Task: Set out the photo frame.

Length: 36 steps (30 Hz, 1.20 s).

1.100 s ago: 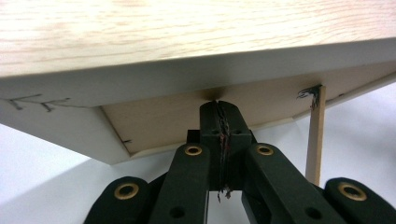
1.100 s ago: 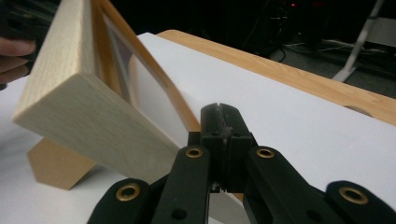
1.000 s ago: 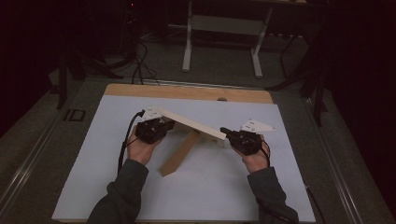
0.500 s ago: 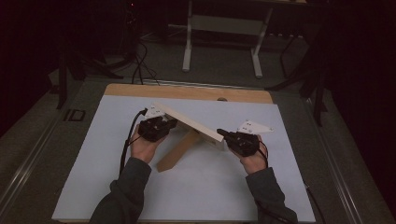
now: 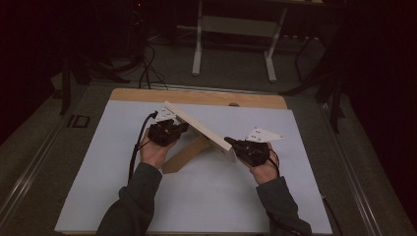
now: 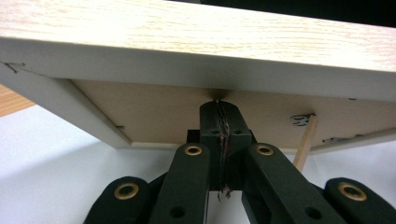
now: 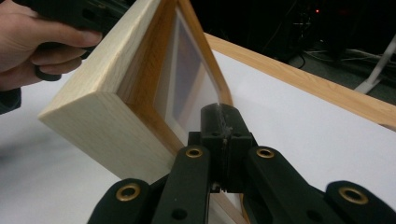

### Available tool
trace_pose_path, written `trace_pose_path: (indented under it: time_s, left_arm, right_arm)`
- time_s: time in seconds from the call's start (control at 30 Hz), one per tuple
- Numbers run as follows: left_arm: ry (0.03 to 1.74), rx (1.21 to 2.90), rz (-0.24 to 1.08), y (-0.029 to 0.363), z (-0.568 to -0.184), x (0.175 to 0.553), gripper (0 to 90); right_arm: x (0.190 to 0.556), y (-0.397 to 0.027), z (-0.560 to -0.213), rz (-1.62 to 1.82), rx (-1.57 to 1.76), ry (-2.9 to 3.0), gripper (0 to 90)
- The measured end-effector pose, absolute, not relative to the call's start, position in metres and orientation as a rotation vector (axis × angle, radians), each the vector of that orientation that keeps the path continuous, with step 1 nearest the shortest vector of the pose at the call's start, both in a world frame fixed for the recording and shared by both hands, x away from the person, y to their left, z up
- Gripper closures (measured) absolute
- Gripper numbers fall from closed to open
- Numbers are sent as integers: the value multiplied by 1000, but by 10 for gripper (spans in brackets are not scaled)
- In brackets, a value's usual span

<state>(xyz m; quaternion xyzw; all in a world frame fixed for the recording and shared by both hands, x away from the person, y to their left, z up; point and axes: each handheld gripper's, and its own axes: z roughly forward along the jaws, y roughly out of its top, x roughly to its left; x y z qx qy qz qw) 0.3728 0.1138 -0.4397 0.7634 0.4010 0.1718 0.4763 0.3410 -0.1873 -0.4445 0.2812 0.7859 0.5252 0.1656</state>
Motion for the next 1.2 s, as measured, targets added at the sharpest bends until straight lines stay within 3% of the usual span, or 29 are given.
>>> trace_pose_path:
  time_s: [1.2]
  left_arm:
    - [884,1926,421,87,-430,377,900]
  right_arm:
    - [335,-162,-444,1494,712,2285,895]
